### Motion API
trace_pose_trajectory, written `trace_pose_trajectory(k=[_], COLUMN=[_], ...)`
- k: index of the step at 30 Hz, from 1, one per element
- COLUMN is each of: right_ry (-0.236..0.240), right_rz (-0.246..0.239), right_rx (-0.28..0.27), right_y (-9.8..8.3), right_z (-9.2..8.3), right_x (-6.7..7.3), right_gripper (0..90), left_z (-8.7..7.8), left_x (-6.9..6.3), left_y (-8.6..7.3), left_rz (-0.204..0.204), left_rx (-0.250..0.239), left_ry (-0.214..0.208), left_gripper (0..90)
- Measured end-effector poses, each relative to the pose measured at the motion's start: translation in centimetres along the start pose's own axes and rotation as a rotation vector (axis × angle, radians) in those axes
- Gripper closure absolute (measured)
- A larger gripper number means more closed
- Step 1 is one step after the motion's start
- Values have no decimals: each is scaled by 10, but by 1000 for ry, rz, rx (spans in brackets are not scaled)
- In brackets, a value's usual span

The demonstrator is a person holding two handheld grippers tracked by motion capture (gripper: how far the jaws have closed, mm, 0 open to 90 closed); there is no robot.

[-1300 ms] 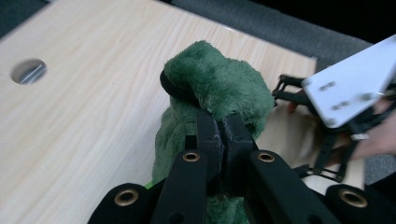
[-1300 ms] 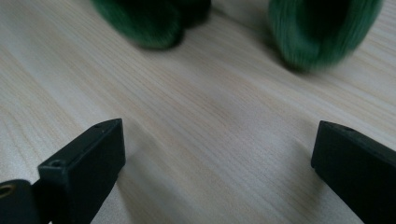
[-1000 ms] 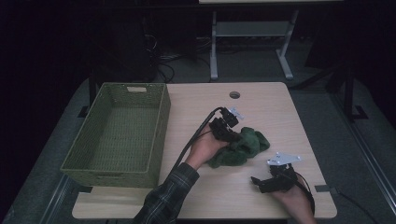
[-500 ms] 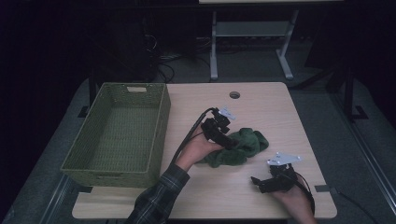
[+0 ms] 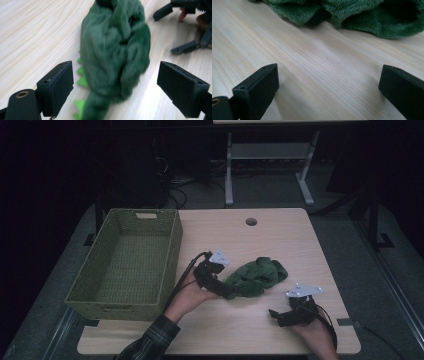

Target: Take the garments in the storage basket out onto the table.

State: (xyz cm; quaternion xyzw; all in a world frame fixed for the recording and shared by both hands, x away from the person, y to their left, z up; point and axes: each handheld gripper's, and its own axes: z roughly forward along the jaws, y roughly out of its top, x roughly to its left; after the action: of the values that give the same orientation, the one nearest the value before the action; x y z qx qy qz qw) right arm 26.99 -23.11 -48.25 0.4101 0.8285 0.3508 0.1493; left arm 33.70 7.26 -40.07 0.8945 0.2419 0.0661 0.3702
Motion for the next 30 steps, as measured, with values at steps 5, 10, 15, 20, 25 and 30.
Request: trace_pose_trajectory(k=[5,10,15,20,25,30], right_ry=[0,0,0,0,3,1], right_rz=[0,0,-2,-3,-6,-25], right_rx=[0,0,0,0,-1,-14], right_y=[0,0,0,0,0,3], right_z=[0,0,0,0,0,-8], right_x=[0,0,0,0,0,1], right_gripper=[26,26,26,26,30,139], left_z=[-4,-3,-2,1,9,11], left_x=[-5,-10,-14,-17,-20,-19], left_y=[-31,-55,-70,-82,-91,-102], left_rz=[-18,-18,-13,-1,0,-7], left_rx=[0,21,27,37,50,-32], left_ry=[29,56,78,89,126,92], left_gripper=[130,130,130,129,128,126])
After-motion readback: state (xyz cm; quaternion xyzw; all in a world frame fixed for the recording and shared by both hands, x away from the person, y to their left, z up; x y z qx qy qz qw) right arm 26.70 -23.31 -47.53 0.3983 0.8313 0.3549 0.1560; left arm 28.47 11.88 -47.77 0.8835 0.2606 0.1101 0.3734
